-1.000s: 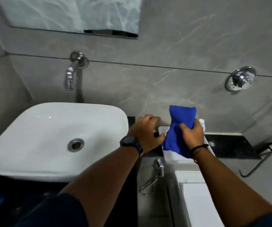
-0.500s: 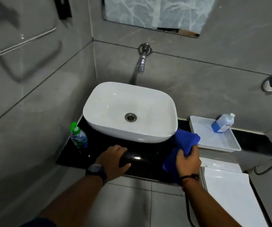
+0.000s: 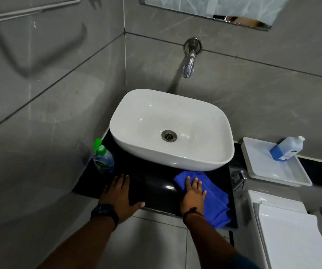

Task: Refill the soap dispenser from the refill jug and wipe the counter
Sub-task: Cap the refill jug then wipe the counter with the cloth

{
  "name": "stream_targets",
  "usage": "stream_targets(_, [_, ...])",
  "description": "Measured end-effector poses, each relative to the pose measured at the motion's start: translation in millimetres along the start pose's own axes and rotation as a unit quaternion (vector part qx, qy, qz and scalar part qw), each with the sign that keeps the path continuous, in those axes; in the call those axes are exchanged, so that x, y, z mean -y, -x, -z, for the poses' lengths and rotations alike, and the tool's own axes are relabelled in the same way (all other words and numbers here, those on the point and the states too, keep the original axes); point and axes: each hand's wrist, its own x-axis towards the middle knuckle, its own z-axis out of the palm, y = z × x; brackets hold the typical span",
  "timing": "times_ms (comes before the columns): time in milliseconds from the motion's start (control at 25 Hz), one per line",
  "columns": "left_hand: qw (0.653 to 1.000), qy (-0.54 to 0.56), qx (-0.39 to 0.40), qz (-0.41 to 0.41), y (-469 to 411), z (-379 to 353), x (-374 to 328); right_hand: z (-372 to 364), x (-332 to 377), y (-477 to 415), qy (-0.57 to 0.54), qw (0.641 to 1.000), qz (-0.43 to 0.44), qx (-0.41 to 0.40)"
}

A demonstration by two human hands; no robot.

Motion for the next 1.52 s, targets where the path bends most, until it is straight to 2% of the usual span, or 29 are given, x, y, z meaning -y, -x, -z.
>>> stream_targets(120, [0.999, 0.023, 0.015, 0.026, 1, 2, 11, -7, 30, -5, -0.009, 1.0, 0.013, -0.005])
stream_targets(280, [0.999, 0.019, 0.031, 0.016, 5, 7, 18, -13, 48, -3, -0.004, 1.0, 0.029, -0.004])
stream_targets(400, [0.999, 0.019, 0.021, 0.03, 10, 8, 20, -20, 73, 2, 0.01, 0.99, 0.139, 0.025])
stream_targets(560, [0.997, -0.022, 0.0, 0.069, 21, 5, 27, -32, 122, 18, 0.021, 0.928, 0.339, 0.156])
stream_targets(640, [0.996, -0.023, -0.004, 0.09, 26, 4, 31, -32, 117, 22, 0.029, 0.906, 0.382, 0.182])
stream_targets(760, [0.995, -0.026, 0.016, 0.094, 28, 5, 32, -20, 64, 26, 0.013, 0.891, 0.418, 0.176])
stream_targets(880, [0.997, -0.047, 0.032, 0.061, 26, 4, 20, 0, -2, 26, -0.01, 0.909, 0.387, 0.156])
stream_targets(960, [0.998, -0.038, 0.033, 0.046, 23, 3, 11, 8, -28, 20, -0.003, 0.952, 0.282, 0.116])
stream_targets(1040, [0.998, -0.023, 0.022, 0.045, 18, 4, 10, 8, -29, 14, 0.002, 0.989, 0.137, 0.052])
stream_targets(1080, [0.999, -0.022, 0.011, 0.047, 16, 4, 12, 6, -20, 12, 0.002, 0.997, 0.076, 0.028])
stream_targets(1200, [0.998, -0.031, -0.017, 0.057, 13, 4, 25, -5, 21, 9, -0.006, 1.0, -0.021, -0.004])
stream_targets(1320, [0.998, -0.002, -0.031, 0.061, 11, 1, 39, -18, 70, 6, -0.004, 1.0, 0.023, 0.0])
stream_targets(1400, [0.997, 0.008, -0.041, 0.059, 11, 0, 42, -23, 95, 10, 0.008, 0.993, 0.117, 0.031])
stream_targets(1520, [0.997, 0.032, -0.037, 0.065, 9, 3, 35, -14, 97, 14, -0.01, 0.96, 0.253, 0.119])
